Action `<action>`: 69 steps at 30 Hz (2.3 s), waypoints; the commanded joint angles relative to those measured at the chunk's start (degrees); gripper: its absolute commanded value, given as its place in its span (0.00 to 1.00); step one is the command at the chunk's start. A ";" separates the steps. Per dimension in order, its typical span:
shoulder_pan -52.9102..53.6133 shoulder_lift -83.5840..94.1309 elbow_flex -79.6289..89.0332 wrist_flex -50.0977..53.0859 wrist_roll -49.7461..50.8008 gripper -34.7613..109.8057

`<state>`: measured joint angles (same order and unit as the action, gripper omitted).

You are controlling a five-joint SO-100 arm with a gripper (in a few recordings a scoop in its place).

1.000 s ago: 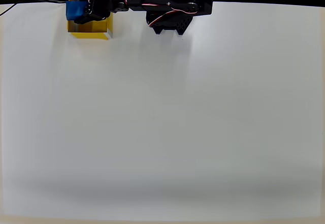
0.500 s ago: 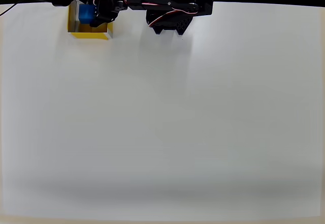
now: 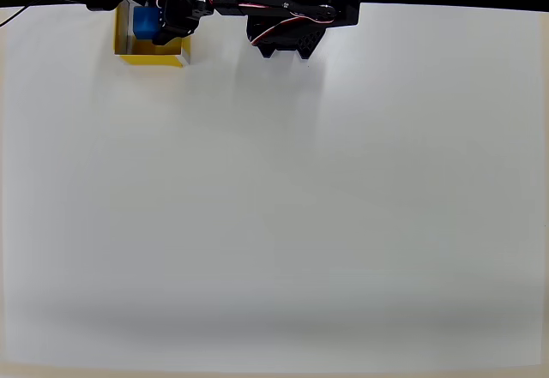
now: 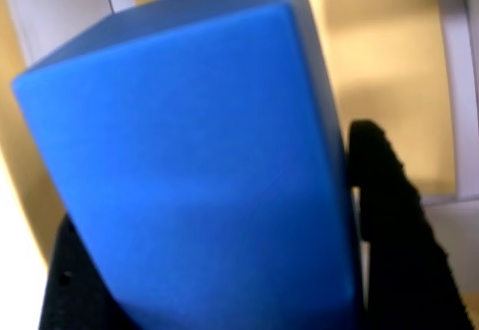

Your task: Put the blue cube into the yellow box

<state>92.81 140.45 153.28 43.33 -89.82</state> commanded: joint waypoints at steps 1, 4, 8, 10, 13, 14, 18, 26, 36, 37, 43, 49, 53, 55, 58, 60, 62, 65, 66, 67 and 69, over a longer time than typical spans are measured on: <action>1.85 1.05 -1.23 -2.90 -0.18 0.36; 1.85 0.97 -1.14 -2.90 -0.18 0.42; 1.85 1.05 -0.70 -3.60 -0.62 0.46; 1.93 1.14 -0.62 -3.60 -0.62 0.46; 1.93 1.49 -0.62 -3.78 -0.53 0.46; 1.93 1.67 -0.62 -3.78 -0.53 0.47; 1.93 3.43 -1.05 -2.99 -1.49 0.47; 1.93 8.35 -17.14 21.36 -4.75 0.42; -12.13 6.06 -39.11 39.73 -3.34 0.24; -14.59 5.89 -40.52 39.73 -2.37 0.24; -31.90 6.06 -44.30 39.73 0.35 0.24; -55.46 9.14 -42.10 35.68 2.72 0.24; -69.61 15.47 -33.40 28.65 2.81 0.24; -75.50 19.86 -26.89 24.79 3.08 0.24; -82.18 25.14 -18.11 22.32 2.29 0.24; -85.87 27.95 -13.71 22.32 1.85 0.24; -89.03 30.23 -10.02 22.59 2.11 0.24; -93.78 32.96 -4.13 23.29 2.37 0.24; -95.10 34.19 -1.85 23.47 2.20 0.24; -96.15 35.51 0.26 23.47 2.20 0.24; -98.00 37.88 4.75 23.20 2.20 0.24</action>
<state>-1.85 173.58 154.60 66.97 -87.10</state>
